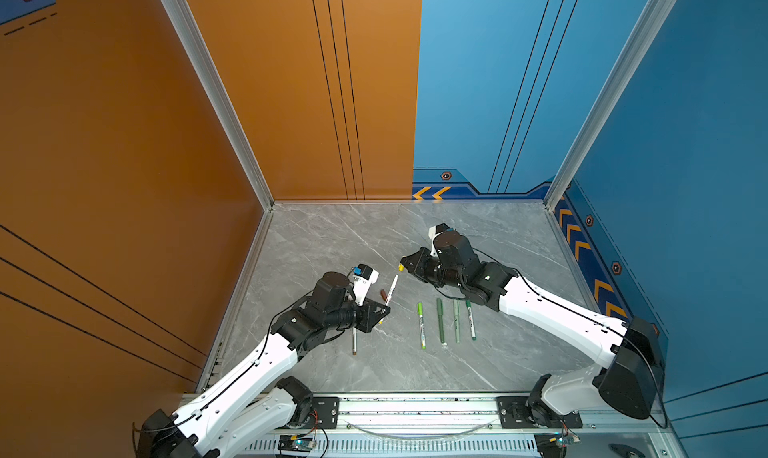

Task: Insert the pens into the pen caps
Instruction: 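Lower the yellow cap onto the pen tip and press down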

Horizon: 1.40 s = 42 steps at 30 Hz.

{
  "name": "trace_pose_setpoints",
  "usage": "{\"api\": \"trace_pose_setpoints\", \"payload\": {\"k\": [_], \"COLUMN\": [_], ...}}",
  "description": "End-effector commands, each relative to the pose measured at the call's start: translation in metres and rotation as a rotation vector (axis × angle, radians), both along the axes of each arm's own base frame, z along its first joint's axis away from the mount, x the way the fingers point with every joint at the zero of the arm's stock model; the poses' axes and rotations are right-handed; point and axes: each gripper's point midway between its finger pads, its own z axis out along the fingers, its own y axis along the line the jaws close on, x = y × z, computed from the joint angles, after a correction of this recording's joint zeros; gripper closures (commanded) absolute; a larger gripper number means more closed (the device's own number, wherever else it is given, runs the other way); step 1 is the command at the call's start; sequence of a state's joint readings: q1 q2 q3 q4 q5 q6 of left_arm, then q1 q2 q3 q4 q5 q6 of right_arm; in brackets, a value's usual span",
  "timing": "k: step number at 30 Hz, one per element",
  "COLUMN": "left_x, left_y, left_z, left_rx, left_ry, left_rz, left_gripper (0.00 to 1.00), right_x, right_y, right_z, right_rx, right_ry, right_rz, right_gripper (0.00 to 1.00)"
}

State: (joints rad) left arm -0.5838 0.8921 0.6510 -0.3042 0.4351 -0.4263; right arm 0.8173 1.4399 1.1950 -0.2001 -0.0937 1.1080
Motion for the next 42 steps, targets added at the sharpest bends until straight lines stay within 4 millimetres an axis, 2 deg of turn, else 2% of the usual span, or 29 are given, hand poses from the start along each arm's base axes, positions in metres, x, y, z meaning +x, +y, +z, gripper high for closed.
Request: {"api": "trace_pose_setpoints", "payload": {"k": [1,6,15,42], "left_x": [0.001,0.002,0.002,0.002], "left_y": [0.0,0.0,0.0,0.0], "left_z": [0.007,0.008,0.007,0.006], "left_rx": [0.002,0.002,0.003,0.008], "left_ry": [-0.021,-0.024,-0.02,-0.024], "left_rz": [0.002,0.007,0.009,0.006], "left_gripper": [1.0,1.0,1.0,1.0], "right_x": [-0.002,-0.009,-0.014,0.006], "right_y": [-0.002,0.002,0.004,0.002], "right_z": [0.002,-0.013,-0.023,-0.011], "right_rx": [-0.008,-0.032,-0.061,-0.048], "right_ry": [-0.01,0.014,0.022,-0.005], "right_rz": [0.0,0.018,0.031,-0.007], "right_gripper": [1.0,1.0,1.0,1.0]}}
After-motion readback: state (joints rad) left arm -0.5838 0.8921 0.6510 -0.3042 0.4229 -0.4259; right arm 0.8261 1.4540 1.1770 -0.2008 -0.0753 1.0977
